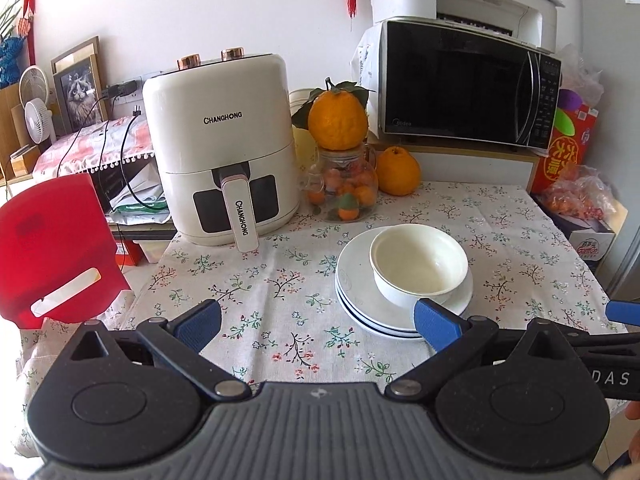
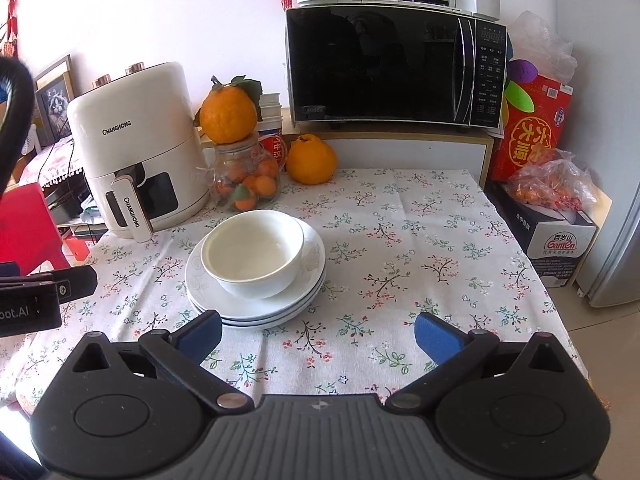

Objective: Organize plates and bowls

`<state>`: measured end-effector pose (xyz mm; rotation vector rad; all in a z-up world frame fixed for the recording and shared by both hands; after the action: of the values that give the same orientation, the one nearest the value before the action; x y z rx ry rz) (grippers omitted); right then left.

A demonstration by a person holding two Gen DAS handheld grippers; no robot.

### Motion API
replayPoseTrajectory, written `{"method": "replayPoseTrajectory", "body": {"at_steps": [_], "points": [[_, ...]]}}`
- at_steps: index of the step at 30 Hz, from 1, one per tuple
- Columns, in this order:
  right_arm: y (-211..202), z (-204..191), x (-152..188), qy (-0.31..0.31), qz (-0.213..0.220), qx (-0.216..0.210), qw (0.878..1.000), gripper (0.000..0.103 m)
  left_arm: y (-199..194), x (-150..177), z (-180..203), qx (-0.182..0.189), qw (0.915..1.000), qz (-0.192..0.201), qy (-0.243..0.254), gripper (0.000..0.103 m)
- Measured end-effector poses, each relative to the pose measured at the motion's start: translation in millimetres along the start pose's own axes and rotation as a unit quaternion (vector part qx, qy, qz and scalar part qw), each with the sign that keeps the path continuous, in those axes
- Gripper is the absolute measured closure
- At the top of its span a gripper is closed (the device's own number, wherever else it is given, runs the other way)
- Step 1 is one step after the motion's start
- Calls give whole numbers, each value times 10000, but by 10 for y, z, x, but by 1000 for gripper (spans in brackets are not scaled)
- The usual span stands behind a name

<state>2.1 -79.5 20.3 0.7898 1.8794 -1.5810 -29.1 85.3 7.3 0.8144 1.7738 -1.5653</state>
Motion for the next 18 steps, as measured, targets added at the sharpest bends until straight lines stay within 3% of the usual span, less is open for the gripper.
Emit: {"method": "replayPoseTrajectory", "body": {"at_steps": [18], "points": [[141, -124, 54, -243, -101, 208, 9994, 4, 120, 89, 67, 48, 9996, -169, 220, 0]]}}
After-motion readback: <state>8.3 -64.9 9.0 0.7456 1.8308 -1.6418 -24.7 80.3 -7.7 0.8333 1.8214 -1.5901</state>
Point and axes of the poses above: each gripper's, at about its wrist camera, not at the fingertips, and y roughly the way its jaws point, z to its right, x to its underside, the point moved 7 cm from there along y, roughly the way its jaws point, and after that the axes turned 6 degrees about y, right-handed, at the moved point
